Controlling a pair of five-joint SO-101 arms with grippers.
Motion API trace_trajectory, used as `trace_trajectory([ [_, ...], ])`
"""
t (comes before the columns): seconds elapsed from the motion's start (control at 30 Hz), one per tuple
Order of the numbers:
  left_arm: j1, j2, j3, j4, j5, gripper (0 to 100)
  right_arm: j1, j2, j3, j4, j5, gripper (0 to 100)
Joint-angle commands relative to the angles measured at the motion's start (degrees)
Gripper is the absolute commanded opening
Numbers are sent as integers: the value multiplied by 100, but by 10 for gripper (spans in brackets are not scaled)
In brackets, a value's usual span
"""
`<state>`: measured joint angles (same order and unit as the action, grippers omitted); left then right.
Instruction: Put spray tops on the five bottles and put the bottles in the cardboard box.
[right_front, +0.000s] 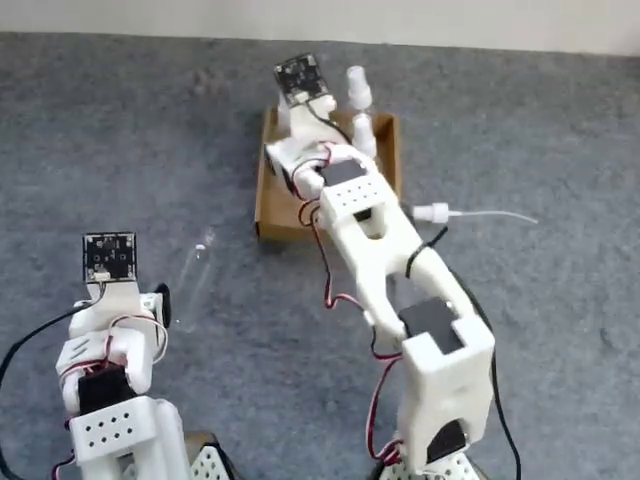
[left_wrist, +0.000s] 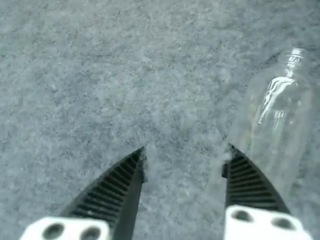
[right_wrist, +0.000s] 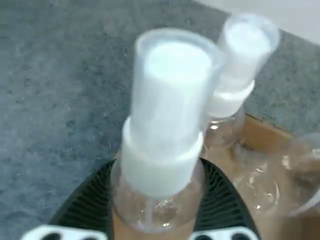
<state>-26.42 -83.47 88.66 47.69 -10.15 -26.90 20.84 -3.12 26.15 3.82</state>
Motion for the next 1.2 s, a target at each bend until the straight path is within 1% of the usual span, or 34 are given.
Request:
trace_trajectory([
  [0.0,48,-57,-40,-105,-44,207,101,-22,-470,-171,53,3],
  [0.5,48,-57,-40,-105,-44,207,13,180,-453,-171,53,5],
  [0.7,48,-57,-40,-105,-44,207,-84,154,-462,-145,53,102],
  [1.17,48,-57,-31,-220,-44,207,-92,136,-444,-127,53,187],
])
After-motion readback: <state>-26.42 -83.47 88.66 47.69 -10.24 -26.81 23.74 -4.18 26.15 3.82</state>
